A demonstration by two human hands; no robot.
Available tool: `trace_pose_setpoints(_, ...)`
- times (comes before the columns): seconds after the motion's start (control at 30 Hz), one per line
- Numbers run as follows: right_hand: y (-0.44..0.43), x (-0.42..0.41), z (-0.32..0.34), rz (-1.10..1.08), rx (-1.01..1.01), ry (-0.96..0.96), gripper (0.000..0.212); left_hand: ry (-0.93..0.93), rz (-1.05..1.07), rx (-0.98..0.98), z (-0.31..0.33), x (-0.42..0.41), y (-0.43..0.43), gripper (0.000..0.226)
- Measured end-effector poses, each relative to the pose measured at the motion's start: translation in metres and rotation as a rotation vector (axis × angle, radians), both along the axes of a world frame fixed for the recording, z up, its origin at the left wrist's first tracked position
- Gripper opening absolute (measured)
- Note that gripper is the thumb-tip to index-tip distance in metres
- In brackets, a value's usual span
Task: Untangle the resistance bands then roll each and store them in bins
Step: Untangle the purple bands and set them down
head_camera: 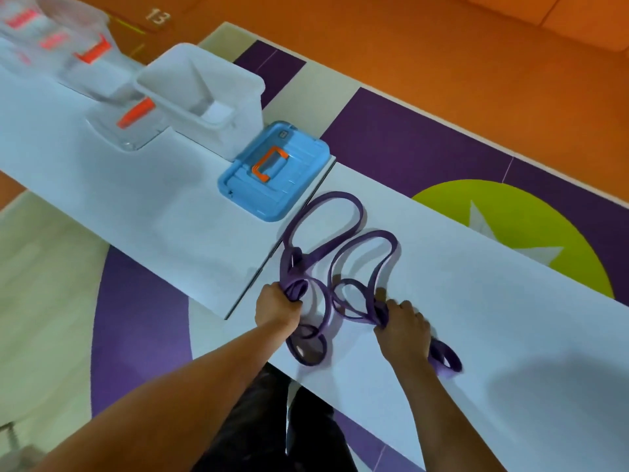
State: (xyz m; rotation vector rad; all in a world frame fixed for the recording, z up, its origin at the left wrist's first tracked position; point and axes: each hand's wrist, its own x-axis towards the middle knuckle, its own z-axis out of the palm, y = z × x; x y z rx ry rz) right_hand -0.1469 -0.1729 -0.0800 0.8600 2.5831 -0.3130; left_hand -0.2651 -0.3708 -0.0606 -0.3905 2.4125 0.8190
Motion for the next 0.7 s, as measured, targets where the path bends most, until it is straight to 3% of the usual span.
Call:
trace_pose_setpoints(0.1, 0.001, 0.009, 0.007, -0.087, -0.031, 0.061, 0.040, 0.048, -0.080, 0.011, 0.018, -0.001, -0.014, 0.021)
trace_pose_setpoints(0.37, -0.021, -0.023, 0.063, -0.178, -0.066, 0.500, 0.023, 0.221, -0.108, 0.183, 0.088, -0.002, -0.056, 0.033)
trace_pose_setpoints(0.53, -0.038, -0.068, 0.105, -0.163, -0.082, 0.560, 0.036, 0.329, -0.035, 0.307, 0.135, -0.022, -0.079, 0.038)
trace_pose_setpoints(0.7, -0.081, -0.108, 0.134, -0.119, -0.150, 0.606, 0.026, 0.388, 0.012, 0.346, 0.163, -0.042, -0.124, 0.039)
